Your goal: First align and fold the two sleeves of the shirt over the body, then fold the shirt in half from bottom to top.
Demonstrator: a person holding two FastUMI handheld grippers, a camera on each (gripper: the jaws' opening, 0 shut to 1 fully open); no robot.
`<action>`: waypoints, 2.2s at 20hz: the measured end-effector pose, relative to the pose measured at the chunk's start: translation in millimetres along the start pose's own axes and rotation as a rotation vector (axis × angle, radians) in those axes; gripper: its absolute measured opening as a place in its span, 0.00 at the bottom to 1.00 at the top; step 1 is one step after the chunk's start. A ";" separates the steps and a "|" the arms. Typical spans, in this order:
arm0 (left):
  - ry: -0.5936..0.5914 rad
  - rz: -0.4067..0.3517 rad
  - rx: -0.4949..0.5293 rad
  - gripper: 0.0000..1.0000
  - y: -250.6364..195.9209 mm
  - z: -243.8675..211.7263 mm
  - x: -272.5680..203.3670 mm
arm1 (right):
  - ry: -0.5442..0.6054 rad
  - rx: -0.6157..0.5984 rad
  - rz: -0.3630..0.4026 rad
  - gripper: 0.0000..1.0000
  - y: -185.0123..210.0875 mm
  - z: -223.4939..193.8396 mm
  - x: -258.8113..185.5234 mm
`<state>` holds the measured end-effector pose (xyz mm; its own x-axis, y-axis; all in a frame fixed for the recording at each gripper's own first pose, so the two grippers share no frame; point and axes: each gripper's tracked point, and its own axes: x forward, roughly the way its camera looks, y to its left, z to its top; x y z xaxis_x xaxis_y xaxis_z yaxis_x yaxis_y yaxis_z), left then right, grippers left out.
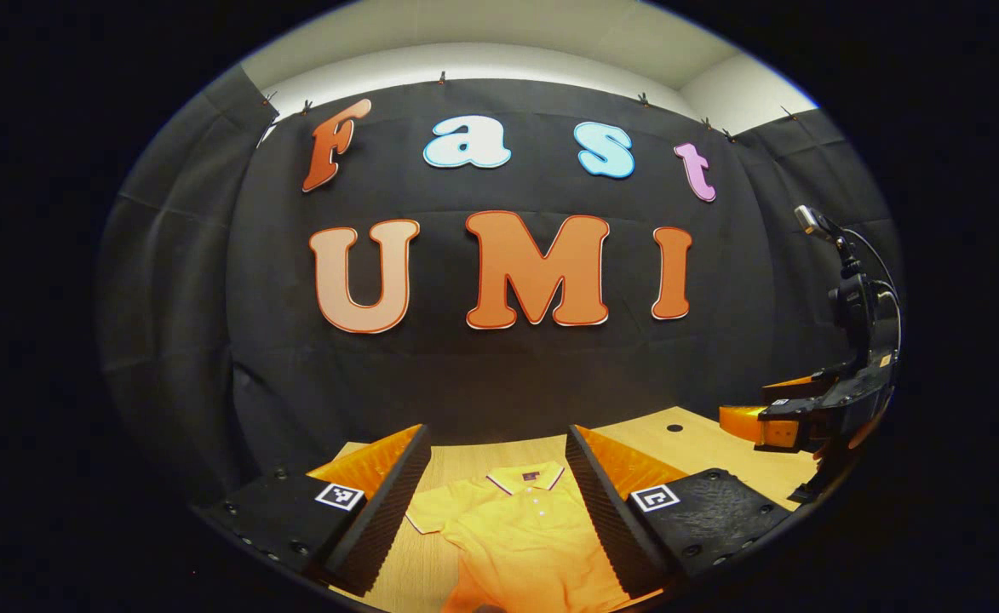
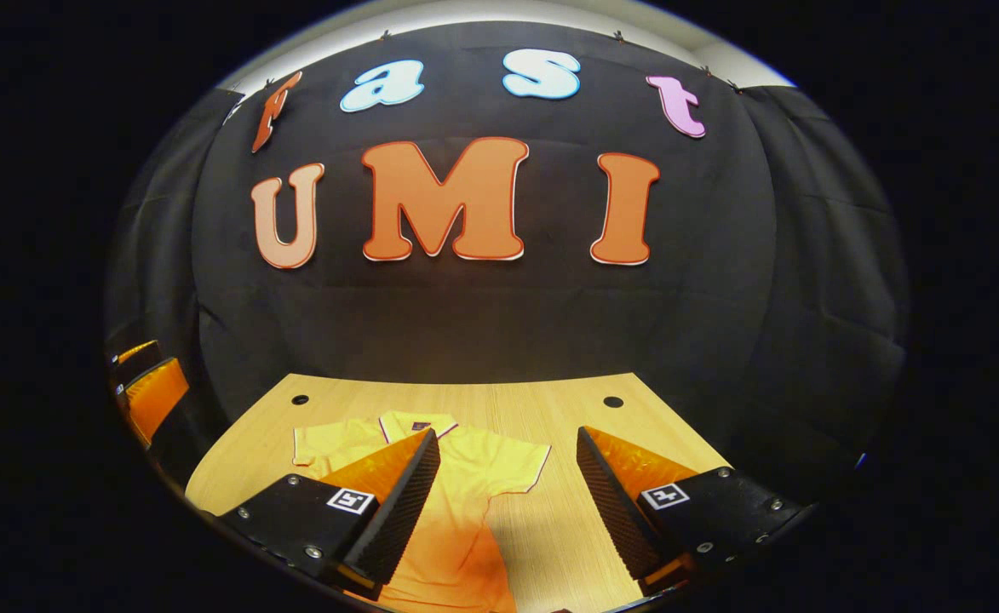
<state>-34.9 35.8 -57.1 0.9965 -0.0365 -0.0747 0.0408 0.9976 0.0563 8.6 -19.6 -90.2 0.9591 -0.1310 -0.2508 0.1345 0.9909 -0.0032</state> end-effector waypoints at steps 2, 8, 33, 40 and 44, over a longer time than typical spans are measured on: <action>0.010 0.026 0.015 0.98 3.4 -0.2 2.9 | 0.040 0.005 -0.003 0.98 -8.3 -9.9 19.1; 0.035 0.121 0.040 0.97 13.9 -3.4 11.8 | 0.220 0.002 0.029 0.98 -16.8 -51.0 84.3; 0.277 0.409 0.069 0.98 58.1 -63.6 -16.0 | 0.840 0.054 0.010 0.81 -37.7 -185.9 258.0; 0.311 0.428 0.064 0.99 48.1 -73.3 -28.4 | 0.940 0.018 0.000 0.74 -38.4 -226.6 281.1; 0.329 0.448 0.066 0.99 45.1 -77.7 -34.2 | 0.977 0.001 0.010 0.51 -28.0 -235.5 284.0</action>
<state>-72.7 86.7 -129.4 0.8424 0.4214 -0.3357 -0.3669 0.9050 0.2153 218.6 -77.4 -389.4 0.3316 -0.0390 -0.9426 0.1284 0.9917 0.0041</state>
